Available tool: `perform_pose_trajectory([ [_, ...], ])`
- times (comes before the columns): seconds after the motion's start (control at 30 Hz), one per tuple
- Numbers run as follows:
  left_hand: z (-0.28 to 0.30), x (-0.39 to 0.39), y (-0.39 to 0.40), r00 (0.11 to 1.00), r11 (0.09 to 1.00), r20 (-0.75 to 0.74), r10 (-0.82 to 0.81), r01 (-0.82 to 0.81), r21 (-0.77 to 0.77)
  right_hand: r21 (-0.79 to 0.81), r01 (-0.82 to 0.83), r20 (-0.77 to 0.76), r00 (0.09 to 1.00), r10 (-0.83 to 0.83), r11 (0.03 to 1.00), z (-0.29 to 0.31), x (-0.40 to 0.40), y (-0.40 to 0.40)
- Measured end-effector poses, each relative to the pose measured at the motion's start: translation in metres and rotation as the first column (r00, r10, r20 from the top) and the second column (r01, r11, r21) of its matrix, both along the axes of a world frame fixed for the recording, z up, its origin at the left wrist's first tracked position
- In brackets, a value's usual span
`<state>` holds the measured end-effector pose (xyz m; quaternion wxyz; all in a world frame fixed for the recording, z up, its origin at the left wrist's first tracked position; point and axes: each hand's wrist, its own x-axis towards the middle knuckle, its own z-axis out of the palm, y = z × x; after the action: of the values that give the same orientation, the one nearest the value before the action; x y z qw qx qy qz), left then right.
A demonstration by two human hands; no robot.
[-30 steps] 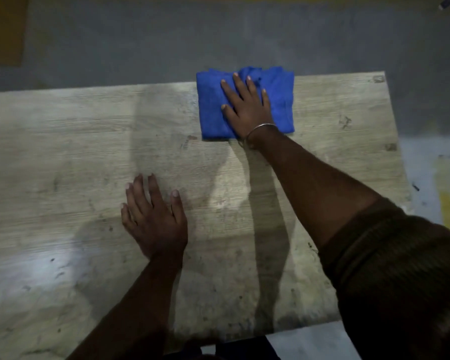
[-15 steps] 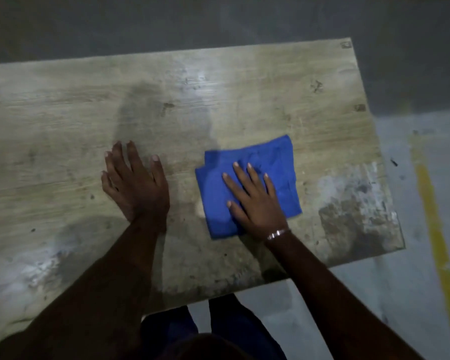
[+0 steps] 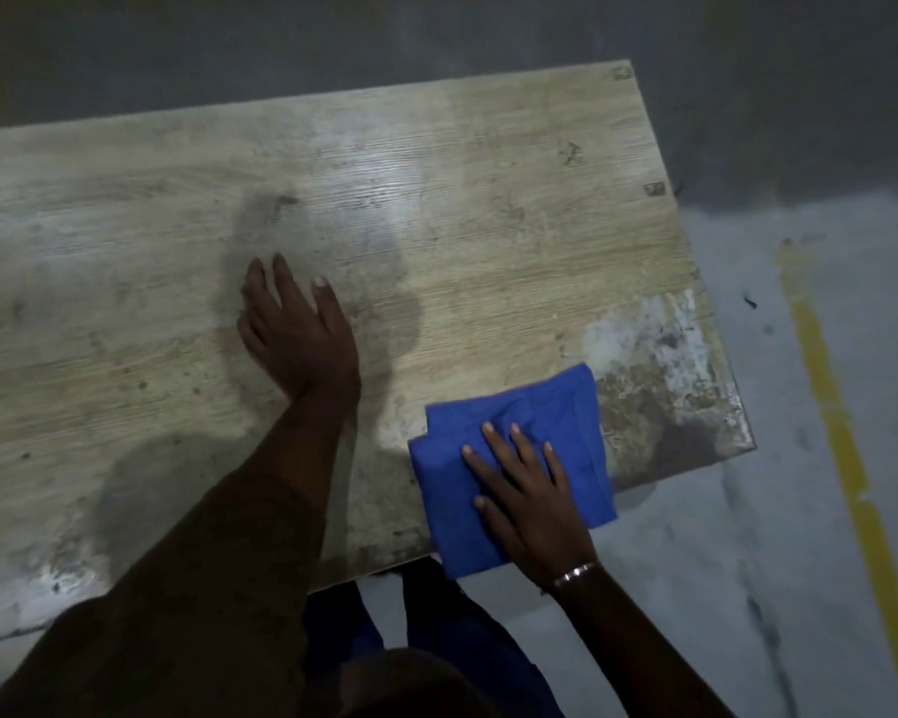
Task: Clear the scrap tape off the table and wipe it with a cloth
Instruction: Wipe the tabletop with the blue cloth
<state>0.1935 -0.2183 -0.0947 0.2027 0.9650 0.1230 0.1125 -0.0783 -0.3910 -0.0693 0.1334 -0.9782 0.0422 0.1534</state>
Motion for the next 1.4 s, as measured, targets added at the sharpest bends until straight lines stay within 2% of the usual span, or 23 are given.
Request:
perform_pose_trajectory([
  [0.13,-0.003,0.005,-0.01,0.996,0.994,-0.042,0.073,-0.069,0.084,-0.054,0.018,0.07,0.997,-0.014,0.998,-0.01,0.09,-0.016],
  [0.27,0.0,0.006,-0.014,0.995,0.988,-0.075,0.067,-0.055,0.144,-0.106,0.013,0.155,0.988,0.003,0.994,-0.015,0.202,-0.039],
  [0.47,0.008,0.005,-0.02,0.986,0.978,-0.149,0.075,-0.044,0.205,-0.046,0.025,0.118,0.993,-0.02,0.999,-0.01,0.377,-0.076],
  [0.57,0.007,0.004,-0.021,0.981,0.974,-0.176,0.08,-0.04,0.223,-0.003,0.037,0.081,0.996,-0.037,0.999,-0.003,0.429,-0.091],
  [0.67,0.007,0.003,-0.02,0.98,0.973,-0.179,0.082,-0.04,0.228,-0.002,0.015,0.077,0.997,-0.015,1.0,-0.002,0.443,-0.098],
  [0.77,0.008,0.003,-0.021,0.982,0.973,-0.174,0.077,-0.036,0.227,-0.009,0.015,0.104,0.994,-0.014,1.0,-0.004,0.417,-0.097],
  [0.87,0.007,0.001,-0.02,0.985,0.974,-0.162,0.062,-0.025,0.224,-0.024,0.035,0.14,0.99,-0.031,0.999,-0.009,0.353,-0.093],
  [1.03,0.006,-0.003,-0.018,0.988,0.978,-0.145,0.047,-0.016,0.21,-0.032,0.074,0.192,0.979,-0.066,0.997,-0.012,0.183,-0.074],
  [1.23,0.007,-0.003,-0.016,0.987,0.988,-0.157,0.039,-0.015,0.152,-0.042,0.226,0.124,0.968,-0.219,0.973,0.003,-0.021,-0.044],
  [1.3,0.005,-0.002,-0.015,0.985,0.99,-0.172,0.027,-0.003,0.141,-0.046,0.247,0.096,0.966,-0.242,0.968,0.003,-0.055,-0.044],
  [1.4,0.002,0.001,-0.013,0.983,0.991,-0.181,0.028,-0.003,0.135,-0.031,0.261,0.084,0.963,-0.257,0.965,0.002,-0.06,-0.05],
])
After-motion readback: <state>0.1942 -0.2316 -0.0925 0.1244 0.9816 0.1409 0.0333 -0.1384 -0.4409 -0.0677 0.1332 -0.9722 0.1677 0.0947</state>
